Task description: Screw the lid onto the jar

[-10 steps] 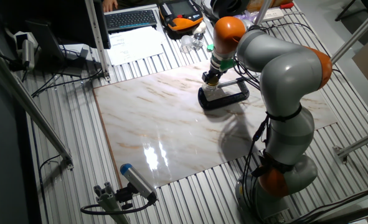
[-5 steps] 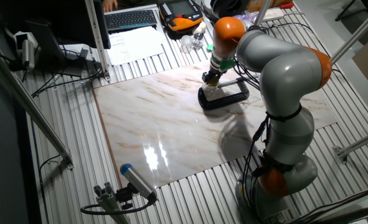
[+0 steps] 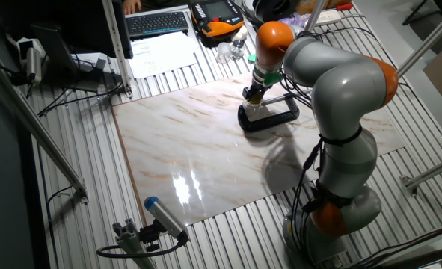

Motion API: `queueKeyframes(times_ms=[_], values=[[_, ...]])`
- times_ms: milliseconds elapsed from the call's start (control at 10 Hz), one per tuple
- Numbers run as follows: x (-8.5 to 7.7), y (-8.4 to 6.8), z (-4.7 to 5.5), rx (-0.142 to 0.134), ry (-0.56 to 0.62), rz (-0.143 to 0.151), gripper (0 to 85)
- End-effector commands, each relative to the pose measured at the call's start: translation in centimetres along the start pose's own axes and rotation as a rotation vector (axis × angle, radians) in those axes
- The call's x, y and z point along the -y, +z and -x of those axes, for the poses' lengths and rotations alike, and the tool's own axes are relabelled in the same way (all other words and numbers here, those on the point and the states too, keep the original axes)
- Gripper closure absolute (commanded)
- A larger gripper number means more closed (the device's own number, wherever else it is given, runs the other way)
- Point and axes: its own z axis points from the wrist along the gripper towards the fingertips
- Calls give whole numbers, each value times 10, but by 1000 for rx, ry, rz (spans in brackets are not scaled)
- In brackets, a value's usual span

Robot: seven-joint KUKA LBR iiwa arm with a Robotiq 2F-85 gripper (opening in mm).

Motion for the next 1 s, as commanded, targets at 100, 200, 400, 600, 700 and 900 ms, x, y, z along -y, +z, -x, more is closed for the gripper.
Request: queueKeyframes(times_ms=[100,200,400,600,700,900], values=[[2,2,0,2,-2,2,850],[2,2,0,2,-2,2,850],[1,2,0,1,-1,1,850],[1,3,0,3,-1,1,850],[1,4,0,3,-1,1,850],[1,5,1,3,-1,1,850]])
